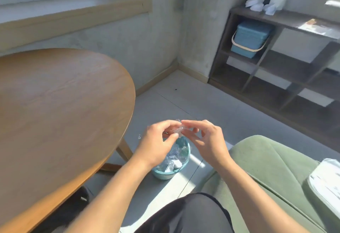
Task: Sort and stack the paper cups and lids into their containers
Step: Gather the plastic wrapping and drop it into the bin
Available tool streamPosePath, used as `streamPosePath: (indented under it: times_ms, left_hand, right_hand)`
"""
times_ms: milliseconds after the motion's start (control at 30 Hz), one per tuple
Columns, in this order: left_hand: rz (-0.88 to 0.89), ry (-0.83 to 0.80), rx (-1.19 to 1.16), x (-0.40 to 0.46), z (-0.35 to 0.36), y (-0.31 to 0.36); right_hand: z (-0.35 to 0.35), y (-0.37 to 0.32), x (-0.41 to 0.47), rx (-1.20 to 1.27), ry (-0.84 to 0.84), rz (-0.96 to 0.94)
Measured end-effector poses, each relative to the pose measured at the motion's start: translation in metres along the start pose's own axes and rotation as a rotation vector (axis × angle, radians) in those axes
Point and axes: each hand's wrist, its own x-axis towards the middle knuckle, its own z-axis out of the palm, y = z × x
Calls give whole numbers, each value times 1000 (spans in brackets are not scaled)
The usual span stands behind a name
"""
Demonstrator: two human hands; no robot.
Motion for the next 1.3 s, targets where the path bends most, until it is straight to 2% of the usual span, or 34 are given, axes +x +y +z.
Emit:
streamPosePath:
  times_ms: [133,233,367,500,667,767,900,1067,1167,1300]
  left_hand:
    - [-89,-77,62,13,18,-51]
    - [-168,-135,138,16,31,-94]
    - [-175,-165,407,15,53,-147]
    - [-257,-218,618,13,77,-192]
    - [-333,-251,610,20,98,-223]
    - [-386,-339,570,30,123,-250]
    - [-406,-412,501,24,126,-260]
    - [-412,-489,571,35,132,-274]
    - [-402,-502,600,37,135,-275]
    - [-388,-494,671,31,134,-274]
  right_hand:
    - [31,37,7,-75,-72,77]
    - [62,69,8,-208,-138,50]
    - [99,115,4,-333,-286,73]
    - [130,152,2,-421,-369,126]
    - [150,177,6,-405,-435,211]
    - [170,207,9,-356,-455,247]
    - [178,211,0,-315,-470,214]
    - [190,226,0,-254,-449,257]
    - [198,227,4,-306,-524,289]
    - [210,230,14,-374,-696,435]
